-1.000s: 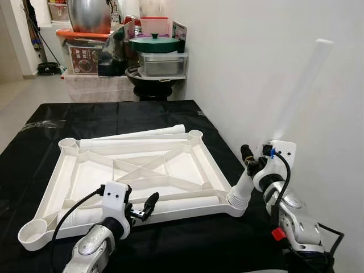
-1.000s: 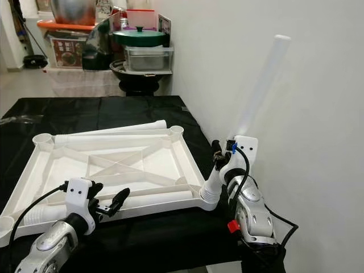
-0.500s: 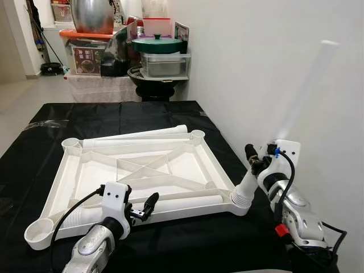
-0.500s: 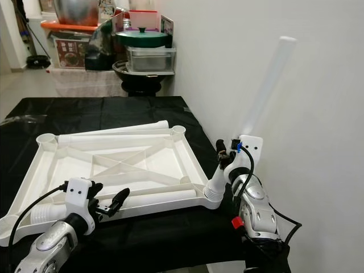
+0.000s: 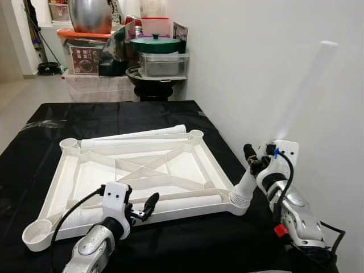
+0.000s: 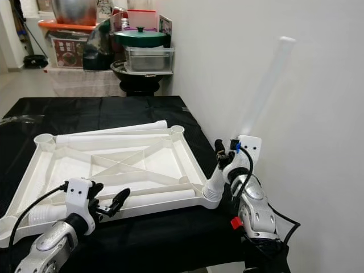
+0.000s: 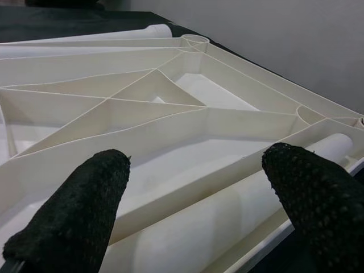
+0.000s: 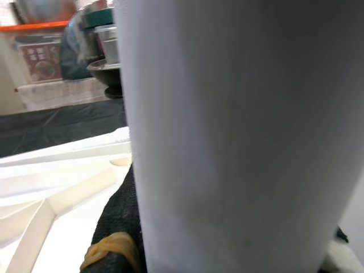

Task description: Building children table

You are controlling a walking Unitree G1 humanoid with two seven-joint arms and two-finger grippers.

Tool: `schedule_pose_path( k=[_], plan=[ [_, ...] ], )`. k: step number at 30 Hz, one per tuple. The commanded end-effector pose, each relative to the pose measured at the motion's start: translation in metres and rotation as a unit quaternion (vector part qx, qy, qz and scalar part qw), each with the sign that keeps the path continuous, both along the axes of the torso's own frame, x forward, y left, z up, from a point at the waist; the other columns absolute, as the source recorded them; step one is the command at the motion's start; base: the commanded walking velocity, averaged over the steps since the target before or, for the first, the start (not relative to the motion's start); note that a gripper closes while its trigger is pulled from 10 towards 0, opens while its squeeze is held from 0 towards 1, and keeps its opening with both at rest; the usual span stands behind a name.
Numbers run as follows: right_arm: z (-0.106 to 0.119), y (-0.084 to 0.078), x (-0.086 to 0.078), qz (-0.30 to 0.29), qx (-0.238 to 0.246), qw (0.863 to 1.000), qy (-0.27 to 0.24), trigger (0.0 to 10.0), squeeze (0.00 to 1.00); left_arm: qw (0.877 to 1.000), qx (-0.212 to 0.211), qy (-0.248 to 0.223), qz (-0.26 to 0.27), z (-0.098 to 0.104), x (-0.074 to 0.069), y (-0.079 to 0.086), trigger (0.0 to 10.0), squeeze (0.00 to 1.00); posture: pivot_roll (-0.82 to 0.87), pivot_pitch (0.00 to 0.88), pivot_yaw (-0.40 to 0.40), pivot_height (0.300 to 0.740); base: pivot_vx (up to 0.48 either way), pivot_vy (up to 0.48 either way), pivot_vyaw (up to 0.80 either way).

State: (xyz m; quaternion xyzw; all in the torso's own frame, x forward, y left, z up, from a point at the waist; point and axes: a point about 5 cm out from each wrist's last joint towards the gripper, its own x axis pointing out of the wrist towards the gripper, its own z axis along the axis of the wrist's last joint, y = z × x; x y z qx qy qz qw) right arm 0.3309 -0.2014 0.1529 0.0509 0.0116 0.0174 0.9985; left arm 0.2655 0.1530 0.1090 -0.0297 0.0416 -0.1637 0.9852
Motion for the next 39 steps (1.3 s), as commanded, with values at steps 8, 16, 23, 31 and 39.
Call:
schedule_pose_path(
  k=[8, 16, 23, 31, 39],
  plan=[
    [-0.045, 0.016, -0.020, 0.069, -0.074, 0.992, 0.077, 10.0, 0.00, 1.000, 0.010, 0.007, -0.003, -0.005, 0.000, 0.000, 10.0, 0.00, 0.01, 0.000, -0.039, 0.740, 0.000, 0.000, 0.00],
    [-0.042, 0.028, -0.022, 0.110, -0.047, 0.990, 0.074, 10.0, 0.00, 1.000, 0.009, 0.009, -0.001, -0.006, 0.000, 0.001, 10.0, 0.00, 0.01, 0.000, -0.043, 0.740, 0.000, 0.000, 0.00],
    [-0.031, 0.047, -0.024, 0.149, 0.023, 0.986, 0.070, 10.0, 0.00, 1.000, 0.006, 0.009, -0.003, -0.007, 0.000, -0.002, 10.0, 0.00, 0.00, 0.000, -0.044, 0.740, 0.000, 0.000, 0.00],
    [-0.014, 0.080, -0.034, 0.213, 0.045, 0.975, 0.047, 10.0, 0.00, 1.000, 0.006, 0.008, -0.001, -0.006, 0.000, -0.001, 10.0, 0.00, 0.00, 0.000, -0.048, 0.740, 0.000, 0.000, 0.00],
    [-0.014, 0.094, -0.041, 0.241, 0.047, 0.968, 0.056, 10.0, 0.00, 1.000, 0.005, 0.007, 0.002, -0.006, 0.001, -0.001, 10.0, 0.00, 0.01, 0.000, -0.053, 0.740, 0.000, 0.000, 0.00]
  ],
)
